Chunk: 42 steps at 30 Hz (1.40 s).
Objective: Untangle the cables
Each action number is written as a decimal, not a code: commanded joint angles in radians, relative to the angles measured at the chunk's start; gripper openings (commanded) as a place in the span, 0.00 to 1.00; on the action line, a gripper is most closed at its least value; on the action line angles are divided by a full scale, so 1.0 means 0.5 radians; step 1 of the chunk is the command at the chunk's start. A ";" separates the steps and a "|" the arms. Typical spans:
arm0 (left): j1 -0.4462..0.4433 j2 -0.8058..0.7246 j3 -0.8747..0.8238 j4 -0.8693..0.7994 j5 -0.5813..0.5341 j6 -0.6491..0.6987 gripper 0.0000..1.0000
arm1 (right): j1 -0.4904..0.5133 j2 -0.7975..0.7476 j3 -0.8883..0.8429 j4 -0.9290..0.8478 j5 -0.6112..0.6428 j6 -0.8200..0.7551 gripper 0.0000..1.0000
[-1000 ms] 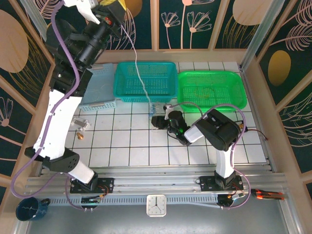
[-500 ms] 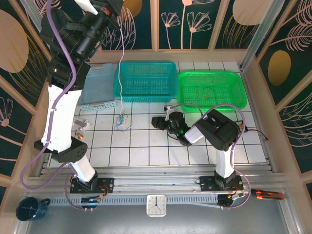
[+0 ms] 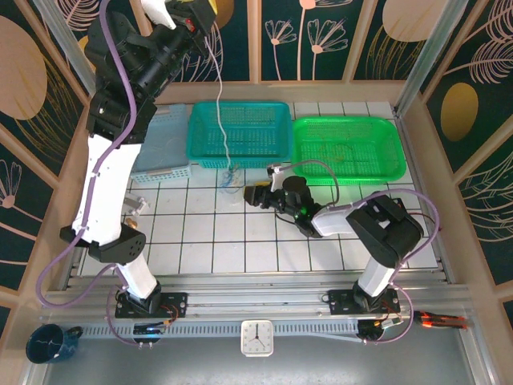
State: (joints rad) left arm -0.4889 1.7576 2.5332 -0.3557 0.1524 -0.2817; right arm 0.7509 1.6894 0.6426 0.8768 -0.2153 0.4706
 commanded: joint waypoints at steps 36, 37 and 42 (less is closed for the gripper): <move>-0.009 0.065 -0.013 0.152 0.359 -0.328 0.00 | 0.111 0.159 0.493 -0.138 0.339 -0.220 0.55; -0.010 0.065 -0.014 0.164 0.365 -0.340 0.00 | 0.111 0.167 0.506 -0.141 0.334 -0.218 0.53; -0.010 0.062 -0.011 0.233 0.376 -0.396 0.00 | 0.109 0.231 0.552 -0.149 0.358 -0.219 0.40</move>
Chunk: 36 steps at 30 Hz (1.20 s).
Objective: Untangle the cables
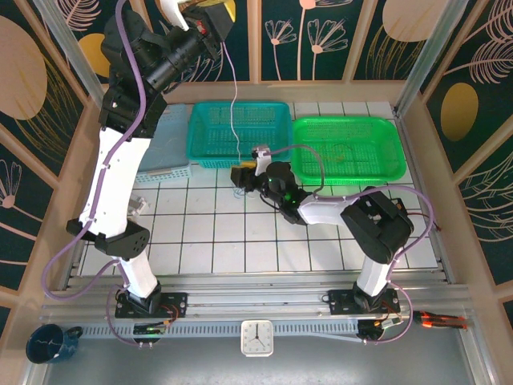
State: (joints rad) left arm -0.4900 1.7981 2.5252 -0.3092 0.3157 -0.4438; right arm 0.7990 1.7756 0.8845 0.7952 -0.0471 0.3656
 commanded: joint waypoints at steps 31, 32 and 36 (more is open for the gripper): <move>-0.008 -0.028 0.537 0.098 -0.160 -0.039 0.00 | -0.003 0.361 -0.313 0.113 0.213 0.223 0.16; -0.008 -0.028 0.533 0.097 -0.160 -0.042 0.00 | -0.004 0.364 -0.315 0.109 0.220 0.228 0.17; -0.008 -0.044 0.527 0.101 -0.166 -0.044 0.00 | -0.006 0.379 -0.321 0.099 0.233 0.234 0.17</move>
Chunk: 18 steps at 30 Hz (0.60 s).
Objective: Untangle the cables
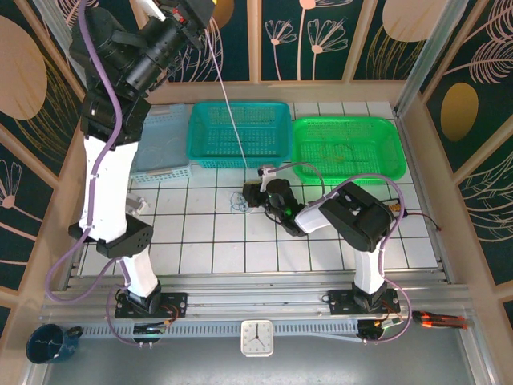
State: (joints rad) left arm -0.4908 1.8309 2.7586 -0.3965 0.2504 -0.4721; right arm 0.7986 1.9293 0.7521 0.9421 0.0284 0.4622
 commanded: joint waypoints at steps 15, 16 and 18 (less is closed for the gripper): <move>-0.006 -0.200 0.056 0.244 -0.108 0.075 0.00 | -0.019 0.177 -0.069 -0.257 0.125 0.126 0.29; -0.005 -0.209 0.057 0.239 -0.114 0.082 0.00 | -0.020 0.182 -0.068 -0.266 0.130 0.133 0.29; -0.006 -0.222 0.057 0.227 -0.130 0.099 0.00 | -0.024 0.196 -0.076 -0.278 0.138 0.146 0.30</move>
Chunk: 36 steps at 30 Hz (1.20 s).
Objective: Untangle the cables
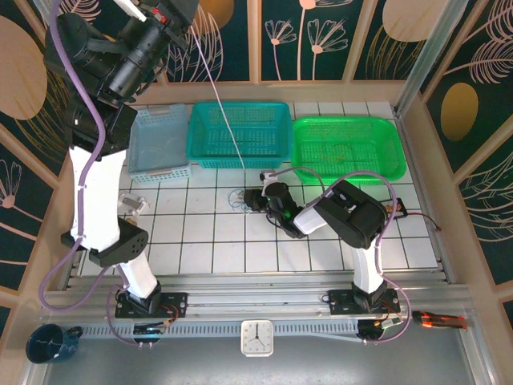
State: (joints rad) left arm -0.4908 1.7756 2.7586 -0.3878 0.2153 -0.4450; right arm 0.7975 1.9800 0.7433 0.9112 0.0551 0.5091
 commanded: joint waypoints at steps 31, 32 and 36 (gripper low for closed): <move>-0.003 -0.316 0.015 0.159 -0.252 0.225 0.00 | -0.072 0.143 -0.102 -0.315 0.159 0.155 0.48; -0.003 -0.328 0.004 0.157 -0.261 0.231 0.00 | -0.078 0.149 -0.097 -0.327 0.164 0.160 0.47; -0.003 -0.368 -0.031 0.144 -0.280 0.248 0.00 | -0.095 0.161 -0.094 -0.346 0.157 0.176 0.43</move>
State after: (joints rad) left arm -0.4908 1.6173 2.7461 -0.3473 0.0940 -0.3443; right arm 0.7792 1.9965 0.7303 0.9298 0.0803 0.5655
